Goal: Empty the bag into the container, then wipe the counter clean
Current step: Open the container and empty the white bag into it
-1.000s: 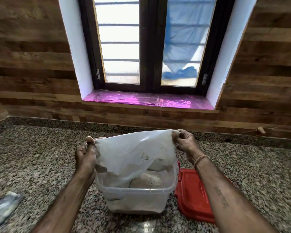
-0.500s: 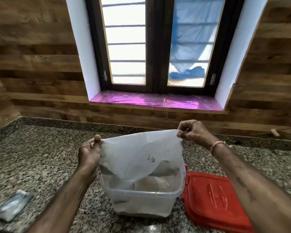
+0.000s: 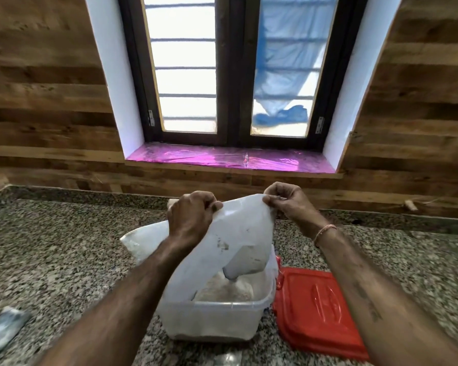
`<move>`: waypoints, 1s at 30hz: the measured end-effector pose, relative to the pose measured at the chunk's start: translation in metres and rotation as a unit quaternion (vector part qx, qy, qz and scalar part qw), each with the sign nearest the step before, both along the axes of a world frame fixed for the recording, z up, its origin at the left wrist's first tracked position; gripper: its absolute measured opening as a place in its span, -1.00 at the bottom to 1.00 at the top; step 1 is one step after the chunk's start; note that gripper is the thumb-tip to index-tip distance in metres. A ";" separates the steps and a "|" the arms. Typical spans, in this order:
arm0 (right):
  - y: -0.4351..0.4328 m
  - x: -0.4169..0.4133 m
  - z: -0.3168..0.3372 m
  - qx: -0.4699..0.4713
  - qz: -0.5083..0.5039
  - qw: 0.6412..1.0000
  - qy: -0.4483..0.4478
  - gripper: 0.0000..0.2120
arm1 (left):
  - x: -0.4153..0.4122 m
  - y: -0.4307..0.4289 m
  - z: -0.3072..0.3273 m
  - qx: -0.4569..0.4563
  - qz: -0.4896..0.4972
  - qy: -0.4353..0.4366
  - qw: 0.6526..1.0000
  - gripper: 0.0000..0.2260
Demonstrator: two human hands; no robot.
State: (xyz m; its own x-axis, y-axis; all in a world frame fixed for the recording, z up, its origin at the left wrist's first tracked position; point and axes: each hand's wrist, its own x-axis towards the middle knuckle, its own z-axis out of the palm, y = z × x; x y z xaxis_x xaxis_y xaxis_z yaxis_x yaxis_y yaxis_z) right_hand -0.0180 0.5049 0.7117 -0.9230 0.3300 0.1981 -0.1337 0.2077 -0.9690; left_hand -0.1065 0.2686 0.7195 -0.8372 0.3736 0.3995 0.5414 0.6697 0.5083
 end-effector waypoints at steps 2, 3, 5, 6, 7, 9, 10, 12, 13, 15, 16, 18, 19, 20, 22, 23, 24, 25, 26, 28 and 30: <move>0.004 0.008 -0.009 -0.075 -0.010 0.997 -0.005 -0.78 | -0.004 -0.002 0.000 -0.001 -0.005 -0.015 1.000 -0.67; 0.006 0.012 -0.015 -0.098 0.016 0.995 -0.032 -0.64 | -0.006 -0.004 -0.001 0.007 -0.012 -0.024 1.000 -0.71; 0.006 0.018 -0.033 -0.120 0.085 0.985 -0.087 -0.45 | -0.010 -0.007 -0.002 0.031 -0.022 -0.037 0.999 -0.77; 0.004 0.020 -0.043 -0.136 0.099 0.981 -0.096 -0.42 | -0.013 -0.008 -0.002 0.040 -0.022 -0.045 0.998 -0.79; 0.002 0.020 -0.051 -0.153 0.089 0.980 -0.091 -0.42 | -0.015 -0.008 -0.002 0.044 -0.023 -0.050 0.998 -0.79; -0.008 0.017 -0.062 -0.171 0.028 0.983 -0.062 -0.57 | -0.016 -0.007 -0.002 0.044 -0.019 -0.049 0.998 -0.79; -0.014 0.014 -0.062 -0.171 0.000 0.984 -0.045 -0.69 | -0.016 -0.006 -0.002 0.043 -0.010 -0.042 0.998 -0.79; -0.021 0.007 -0.060 -0.157 -0.043 0.987 0.000 -0.86 | -0.016 -0.005 -0.001 0.044 0.016 -0.020 0.999 -0.78; -0.023 0.003 -0.058 -0.150 -0.058 0.987 0.026 -0.89 | -0.019 -0.005 -0.001 0.045 0.027 -0.008 0.999 -0.77; -0.024 -0.003 -0.055 -0.149 -0.065 0.985 0.050 -0.84 | -0.024 -0.008 -0.002 0.053 0.038 -0.012 0.998 -0.78; -0.026 -0.004 -0.053 -0.155 -0.053 0.986 0.042 -0.79 | -0.028 -0.010 -0.002 0.065 0.040 -0.029 0.997 -0.77; -0.032 -0.003 -0.052 -0.184 -0.027 0.982 0.018 -0.79 | -0.034 -0.012 -0.003 0.075 0.031 -0.060 0.995 -0.76; -0.033 -0.004 -0.054 -0.203 -0.029 0.979 0.020 -0.84 | -0.035 -0.011 -0.003 0.072 0.021 -0.065 0.995 -0.77; -0.035 -0.005 -0.054 -0.222 -0.037 0.974 0.027 -0.85 | -0.035 -0.008 -0.003 0.071 0.007 -0.065 0.995 -0.78; -0.042 -0.009 -0.050 -0.245 -0.035 0.968 0.048 -0.77 | -0.029 0.001 0.001 0.071 -0.028 -0.068 0.995 -0.81; -0.045 -0.011 -0.047 -0.242 -0.028 0.969 0.050 -0.73 | -0.025 0.006 0.003 0.072 -0.041 -0.065 0.994 -0.80; -0.047 -0.013 -0.044 -0.232 -0.023 0.971 0.046 -0.72 | -0.022 0.011 0.006 0.075 -0.046 -0.060 0.994 -0.78; -0.047 -0.013 -0.040 -0.213 -0.021 0.976 0.041 -0.71 | -0.020 0.016 0.010 0.081 -0.043 -0.054 0.994 -0.77; -0.047 -0.012 -0.035 -0.198 -0.025 0.979 0.031 -0.69 | -0.020 0.020 0.013 0.091 -0.036 -0.053 0.994 -0.79; -0.044 -0.007 -0.028 -0.165 -0.050 0.985 0.027 -0.64 | -0.022 0.025 0.014 0.111 -0.030 -0.074 0.991 -0.83; -0.035 -0.002 -0.027 -0.145 -0.065 0.987 0.032 -0.63 | -0.024 0.027 0.012 0.133 -0.027 -0.098 0.986 -0.85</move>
State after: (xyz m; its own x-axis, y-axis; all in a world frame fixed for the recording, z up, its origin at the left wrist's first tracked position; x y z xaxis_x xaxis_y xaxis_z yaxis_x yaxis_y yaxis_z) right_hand -0.0199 0.4694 0.6852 -0.8574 0.4968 0.1343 -0.1869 -0.0576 -0.9807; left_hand -0.1310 0.2956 0.7317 -0.8897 0.3242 0.3215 0.4466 0.4713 0.7606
